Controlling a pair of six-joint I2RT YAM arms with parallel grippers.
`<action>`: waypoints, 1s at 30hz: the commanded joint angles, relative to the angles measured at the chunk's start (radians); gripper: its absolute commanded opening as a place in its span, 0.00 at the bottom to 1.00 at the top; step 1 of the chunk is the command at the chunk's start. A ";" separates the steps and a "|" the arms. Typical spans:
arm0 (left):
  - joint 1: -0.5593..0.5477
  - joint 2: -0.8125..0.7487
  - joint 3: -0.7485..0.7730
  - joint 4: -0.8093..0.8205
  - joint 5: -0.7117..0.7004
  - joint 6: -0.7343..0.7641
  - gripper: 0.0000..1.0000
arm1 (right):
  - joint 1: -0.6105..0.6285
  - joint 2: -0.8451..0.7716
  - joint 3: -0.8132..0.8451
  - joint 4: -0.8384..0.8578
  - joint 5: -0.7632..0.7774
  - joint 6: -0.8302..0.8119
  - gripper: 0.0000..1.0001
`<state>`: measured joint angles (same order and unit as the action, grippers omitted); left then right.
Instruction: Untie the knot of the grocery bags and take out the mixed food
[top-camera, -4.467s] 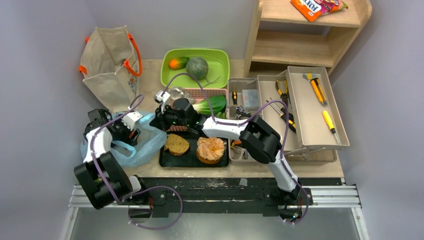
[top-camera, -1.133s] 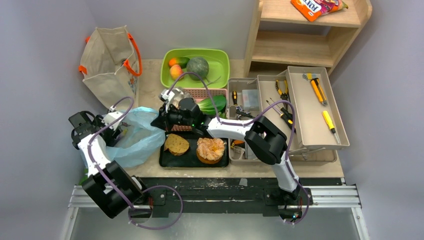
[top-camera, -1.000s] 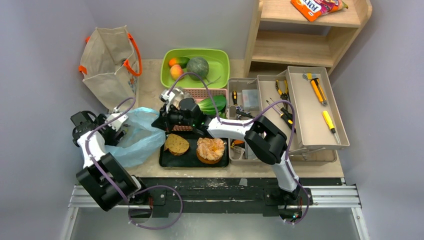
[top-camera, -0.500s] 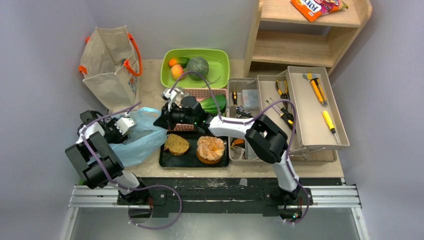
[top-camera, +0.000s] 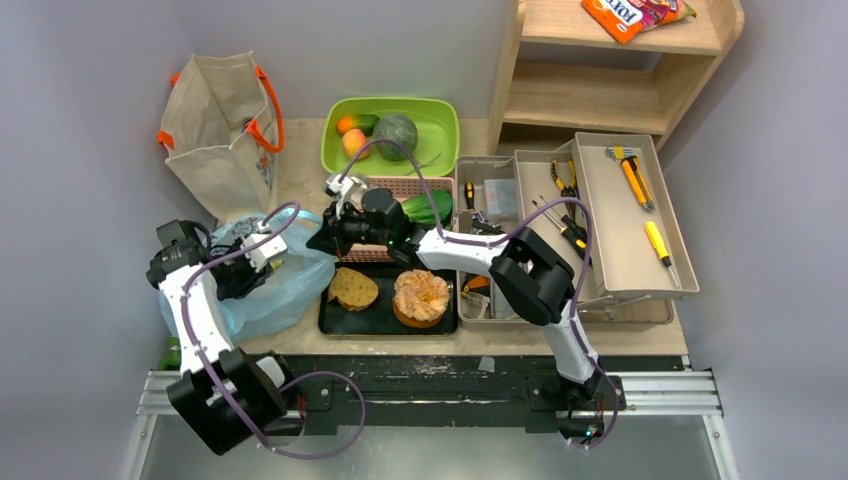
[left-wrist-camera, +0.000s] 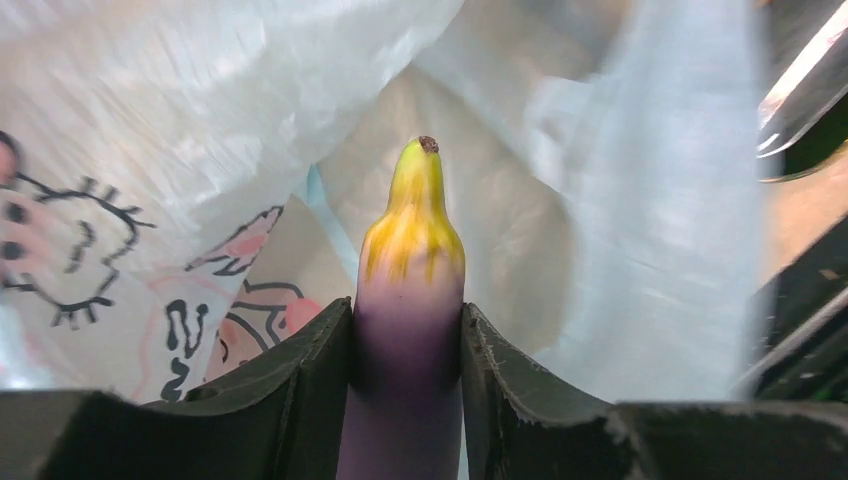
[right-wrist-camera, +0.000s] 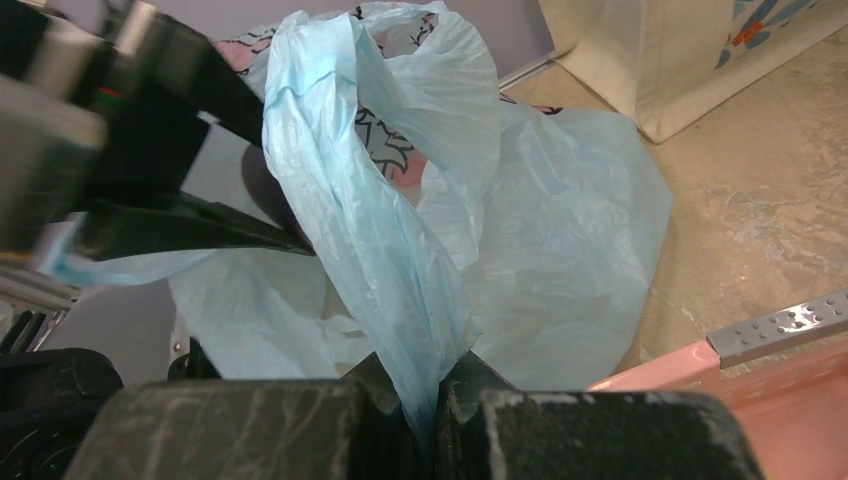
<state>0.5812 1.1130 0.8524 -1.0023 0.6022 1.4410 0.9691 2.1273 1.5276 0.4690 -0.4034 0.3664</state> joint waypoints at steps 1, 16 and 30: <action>-0.003 -0.094 0.081 -0.249 0.176 0.025 0.00 | -0.003 0.020 0.046 0.024 -0.001 0.011 0.00; -0.004 -0.262 0.553 -0.008 0.570 -0.934 0.00 | 0.001 0.029 0.030 0.031 0.035 0.011 0.00; -0.362 0.149 0.813 0.519 0.177 -1.265 0.00 | 0.113 -0.083 -0.196 0.196 0.176 -0.510 0.00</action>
<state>0.3031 1.1091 1.5860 -0.5476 0.8871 0.1669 1.0557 2.1277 1.3632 0.5442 -0.3099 0.0624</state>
